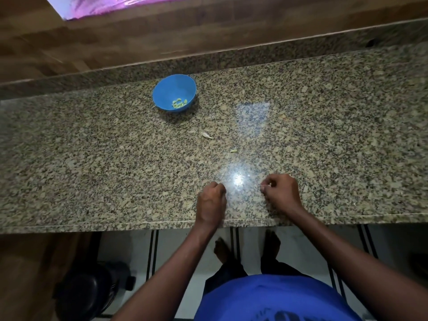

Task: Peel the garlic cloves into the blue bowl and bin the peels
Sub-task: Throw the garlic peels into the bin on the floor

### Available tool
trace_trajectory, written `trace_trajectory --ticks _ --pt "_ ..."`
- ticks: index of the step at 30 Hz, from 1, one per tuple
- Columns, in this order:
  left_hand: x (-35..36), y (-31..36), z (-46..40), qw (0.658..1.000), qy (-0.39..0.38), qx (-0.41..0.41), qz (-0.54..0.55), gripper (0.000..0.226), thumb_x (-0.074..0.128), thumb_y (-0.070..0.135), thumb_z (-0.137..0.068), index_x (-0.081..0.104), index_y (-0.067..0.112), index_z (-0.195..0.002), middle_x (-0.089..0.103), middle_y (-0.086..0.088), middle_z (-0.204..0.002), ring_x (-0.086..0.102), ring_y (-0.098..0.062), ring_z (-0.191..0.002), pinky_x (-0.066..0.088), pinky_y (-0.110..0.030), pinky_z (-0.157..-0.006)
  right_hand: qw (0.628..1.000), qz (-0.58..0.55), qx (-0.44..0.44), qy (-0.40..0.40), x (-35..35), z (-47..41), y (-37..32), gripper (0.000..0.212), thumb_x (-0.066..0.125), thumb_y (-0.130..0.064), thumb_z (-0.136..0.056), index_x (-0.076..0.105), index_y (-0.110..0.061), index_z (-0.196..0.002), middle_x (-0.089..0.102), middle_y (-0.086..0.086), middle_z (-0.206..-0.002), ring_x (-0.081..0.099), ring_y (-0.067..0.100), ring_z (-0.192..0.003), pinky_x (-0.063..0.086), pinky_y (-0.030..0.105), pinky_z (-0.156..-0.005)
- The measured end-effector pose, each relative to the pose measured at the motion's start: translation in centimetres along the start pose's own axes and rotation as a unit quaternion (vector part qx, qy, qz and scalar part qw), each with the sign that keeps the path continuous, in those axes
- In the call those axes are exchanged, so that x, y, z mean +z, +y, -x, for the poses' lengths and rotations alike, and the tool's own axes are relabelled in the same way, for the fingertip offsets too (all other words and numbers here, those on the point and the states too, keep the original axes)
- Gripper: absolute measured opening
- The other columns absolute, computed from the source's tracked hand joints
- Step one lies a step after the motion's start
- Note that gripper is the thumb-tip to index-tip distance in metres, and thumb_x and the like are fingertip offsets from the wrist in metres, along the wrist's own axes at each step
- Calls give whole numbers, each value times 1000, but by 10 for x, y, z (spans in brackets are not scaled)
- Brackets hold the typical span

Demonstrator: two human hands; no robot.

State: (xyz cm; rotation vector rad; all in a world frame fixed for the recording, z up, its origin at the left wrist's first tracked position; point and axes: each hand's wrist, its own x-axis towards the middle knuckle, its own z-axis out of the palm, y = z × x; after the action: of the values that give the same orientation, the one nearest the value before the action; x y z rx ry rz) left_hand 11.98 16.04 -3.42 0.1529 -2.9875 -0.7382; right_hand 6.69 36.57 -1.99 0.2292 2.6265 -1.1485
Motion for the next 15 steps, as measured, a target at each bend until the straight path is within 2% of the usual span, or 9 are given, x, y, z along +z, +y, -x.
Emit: trace_trajectory --ticks 2,3,5,6,7,9,12,15 --pt "-3 -4 0 999 10 -42 -13 17 70 -9 -87 69 6 -79 62 -4 -76 50 -12 -64 24 -7 -54 997 -61 47 -12 4 2 -4 7 81 -9 -84 78 -12 -79 72 -1 -65 70 15 -55 54 23 -54" --pt "-3 -2 1 997 13 -69 -8 17 69 -9 -88 69 6 -79 62 -3 -77 51 -11 -64 25 -7 -52 993 -94 69 -21 7 3 -7 7 81 -7 -85 77 -11 -81 73 2 -65 72 19 -55 59 30 -52" --pt "-7 7 5 984 -6 -155 92 16 66 -5 -91 71 7 -82 66 0 -78 61 -13 -64 42 -10 -49 982 -151 103 -40 14 4 -15 7 80 -3 -85 76 -7 -83 75 9 -68 75 24 -59 64 43 -58" --pt "-13 12 6 957 -22 -218 189 12 68 -1 -92 73 7 -85 70 -2 -79 68 -16 -66 52 -15 -52 975 -180 116 -52 18 4 -21 6 79 0 -85 75 -5 -83 75 12 -70 75 27 -61 65 47 -62" --pt "-21 13 6 914 -33 -281 290 7 71 2 -91 75 7 -88 74 -4 -82 73 -19 -69 60 -23 -56 967 -210 127 -63 22 5 -27 6 78 1 -86 75 -3 -83 75 17 -74 75 29 -64 64 48 -64" --pt "-40 8 2 822 -29 -363 439 6 76 4 -89 77 7 -94 78 -9 -87 76 -22 -75 63 -31 -62 956 -251 132 -80 29 7 -41 4 77 2 -87 74 0 -84 76 22 -83 75 29 -67 63 43 -66" --pt "-77 -8 -3 713 -2 -389 584 9 74 -3 -87 76 2 -94 78 -9 -87 74 -19 -81 61 -23 -66 945 -290 103 -109 31 12 -73 6 75 3 -88 73 4 -93 75 21 -91 76 30 -75 63 37 -68" --pt "-110 -20 4 620 44 -387 681 8 69 -9 -88 71 -4 -93 76 -9 -80 73 -15 -73 61 -21 -70 935 -316 77 -145 36 17 -108 11 73 6 -89 71 9 -99 73 21 -93 73 28 -75 62 27 -66"
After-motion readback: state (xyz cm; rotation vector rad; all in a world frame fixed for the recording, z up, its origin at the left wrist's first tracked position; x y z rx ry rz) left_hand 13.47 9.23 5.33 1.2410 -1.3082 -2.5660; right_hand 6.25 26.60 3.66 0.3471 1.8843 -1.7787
